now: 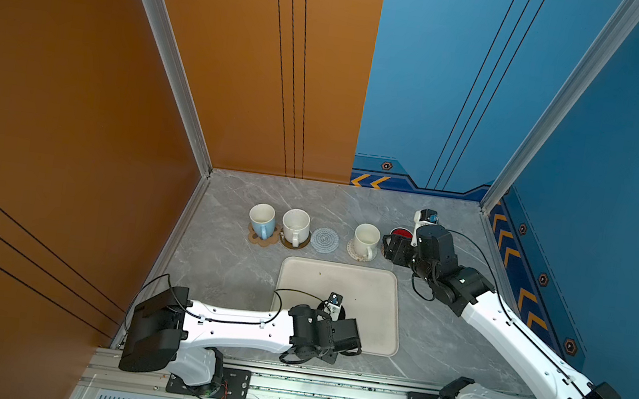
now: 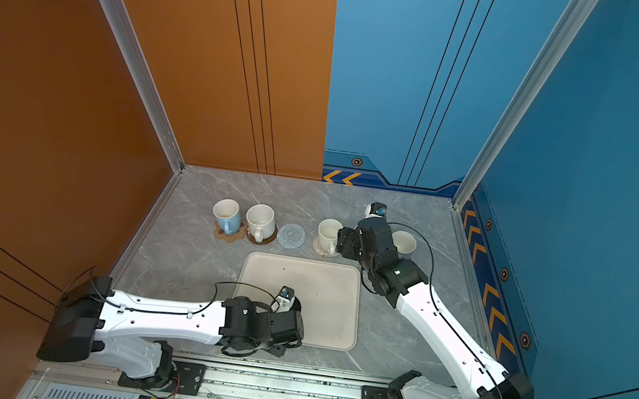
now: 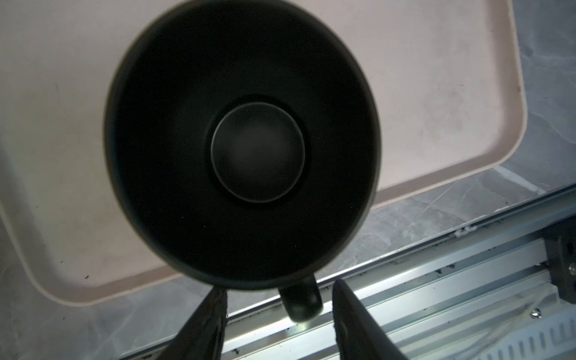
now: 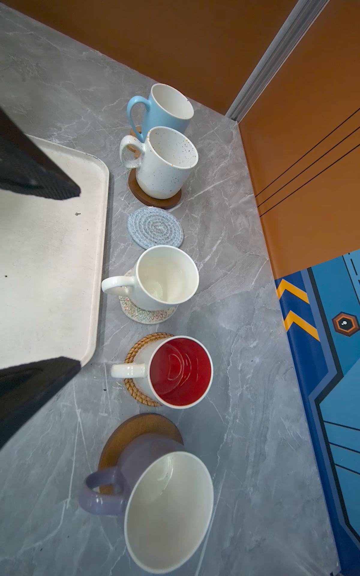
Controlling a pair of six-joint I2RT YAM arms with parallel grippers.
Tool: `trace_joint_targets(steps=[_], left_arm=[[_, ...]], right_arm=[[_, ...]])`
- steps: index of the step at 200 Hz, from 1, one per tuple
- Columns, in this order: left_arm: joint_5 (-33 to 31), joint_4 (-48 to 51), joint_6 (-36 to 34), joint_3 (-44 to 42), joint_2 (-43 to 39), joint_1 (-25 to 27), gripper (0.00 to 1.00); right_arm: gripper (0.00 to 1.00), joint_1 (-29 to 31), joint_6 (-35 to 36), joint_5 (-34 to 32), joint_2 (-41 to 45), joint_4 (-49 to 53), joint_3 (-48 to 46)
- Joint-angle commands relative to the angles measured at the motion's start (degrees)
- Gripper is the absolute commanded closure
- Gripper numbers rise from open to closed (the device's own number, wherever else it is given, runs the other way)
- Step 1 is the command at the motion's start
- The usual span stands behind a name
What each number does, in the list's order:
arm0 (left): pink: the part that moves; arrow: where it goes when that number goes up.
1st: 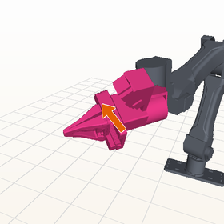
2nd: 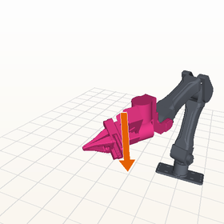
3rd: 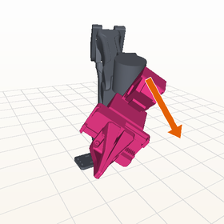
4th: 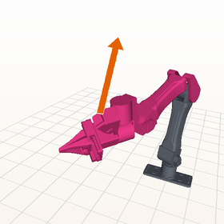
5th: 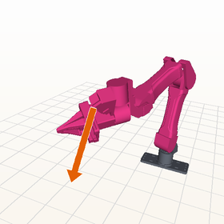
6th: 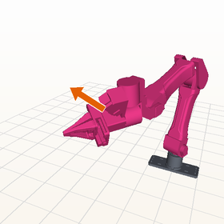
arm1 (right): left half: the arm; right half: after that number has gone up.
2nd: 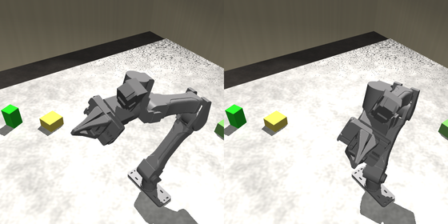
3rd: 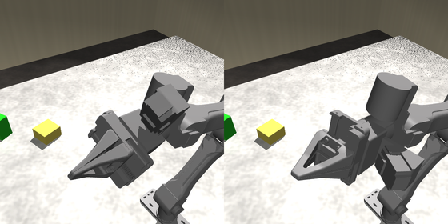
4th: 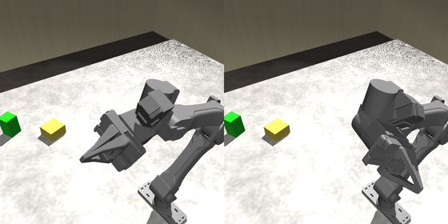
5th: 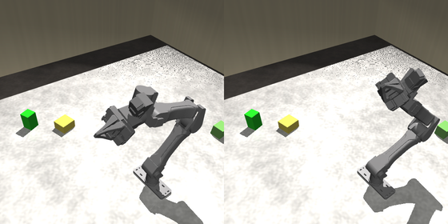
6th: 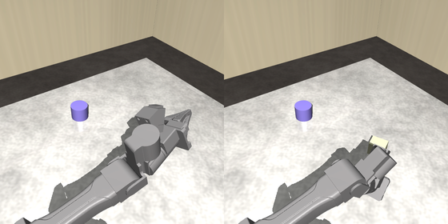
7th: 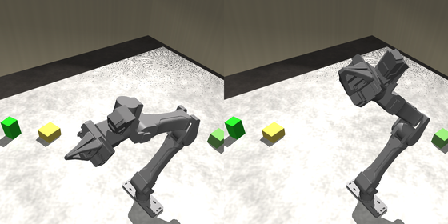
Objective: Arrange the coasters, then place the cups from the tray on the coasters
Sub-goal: 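Grasp the black mug rim on the tray with the left gripper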
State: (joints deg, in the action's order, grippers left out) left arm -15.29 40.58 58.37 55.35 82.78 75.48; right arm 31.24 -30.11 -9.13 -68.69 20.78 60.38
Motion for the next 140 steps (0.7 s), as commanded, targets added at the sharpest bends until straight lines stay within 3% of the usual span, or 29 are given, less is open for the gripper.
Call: trace_joint_targets(steps=[1, 140], left_arm=[[0.9, -0.8, 0.2, -1.5, -1.1, -1.0, 0.45], [-1.7, -0.7, 0.7, -3.6, -1.2, -3.1, 0.49]], right_arm=[[0.22, -0.6, -1.0, 0.5, -0.7, -1.3, -0.9], [0.22, -1.1, -1.2, 1.5, -2.5, -1.6, -0.6]])
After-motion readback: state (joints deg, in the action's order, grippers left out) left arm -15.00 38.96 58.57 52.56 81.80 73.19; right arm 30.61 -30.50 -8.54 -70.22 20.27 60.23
